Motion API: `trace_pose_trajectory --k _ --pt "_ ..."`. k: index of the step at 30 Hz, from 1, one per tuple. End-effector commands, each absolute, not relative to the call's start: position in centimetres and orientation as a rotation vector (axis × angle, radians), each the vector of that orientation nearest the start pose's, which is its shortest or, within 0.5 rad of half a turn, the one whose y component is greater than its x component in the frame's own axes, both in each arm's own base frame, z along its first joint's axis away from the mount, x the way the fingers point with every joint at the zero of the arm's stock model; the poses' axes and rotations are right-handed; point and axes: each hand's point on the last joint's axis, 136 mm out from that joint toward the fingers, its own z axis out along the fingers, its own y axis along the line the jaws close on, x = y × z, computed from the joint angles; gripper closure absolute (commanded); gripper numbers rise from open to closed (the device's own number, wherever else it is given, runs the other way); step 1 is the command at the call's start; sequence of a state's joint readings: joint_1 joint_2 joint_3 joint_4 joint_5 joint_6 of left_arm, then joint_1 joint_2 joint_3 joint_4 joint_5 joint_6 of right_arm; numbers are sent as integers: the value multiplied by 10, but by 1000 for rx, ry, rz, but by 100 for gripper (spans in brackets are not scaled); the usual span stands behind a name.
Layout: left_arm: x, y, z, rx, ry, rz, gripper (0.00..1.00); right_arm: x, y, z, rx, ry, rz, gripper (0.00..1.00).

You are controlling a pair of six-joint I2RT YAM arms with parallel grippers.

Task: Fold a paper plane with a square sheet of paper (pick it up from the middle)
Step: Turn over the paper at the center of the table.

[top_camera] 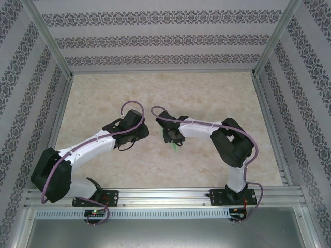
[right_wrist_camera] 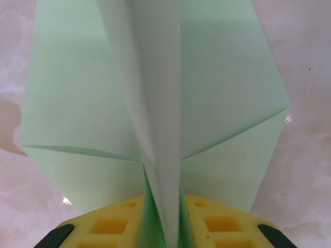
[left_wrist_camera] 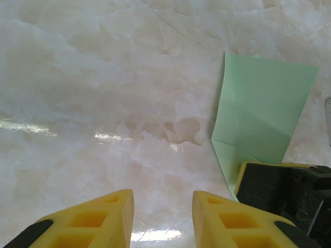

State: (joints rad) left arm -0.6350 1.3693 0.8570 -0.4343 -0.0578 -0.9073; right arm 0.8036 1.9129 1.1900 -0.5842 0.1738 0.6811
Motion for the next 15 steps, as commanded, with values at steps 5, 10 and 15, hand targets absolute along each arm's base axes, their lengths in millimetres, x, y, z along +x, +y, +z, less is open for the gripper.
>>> trace_pose_trajectory --k 5,10,15 --pt "294 -198 103 -407 2573 -526 64 271 250 -32 -129 2939 -117 76" --pt "294 -198 103 -403 2573 -520 64 271 255 -33 -91 2950 -99 76" --pt "295 -197 105 -403 2570 -515 64 283 255 -6 -29 2889 -38 79"
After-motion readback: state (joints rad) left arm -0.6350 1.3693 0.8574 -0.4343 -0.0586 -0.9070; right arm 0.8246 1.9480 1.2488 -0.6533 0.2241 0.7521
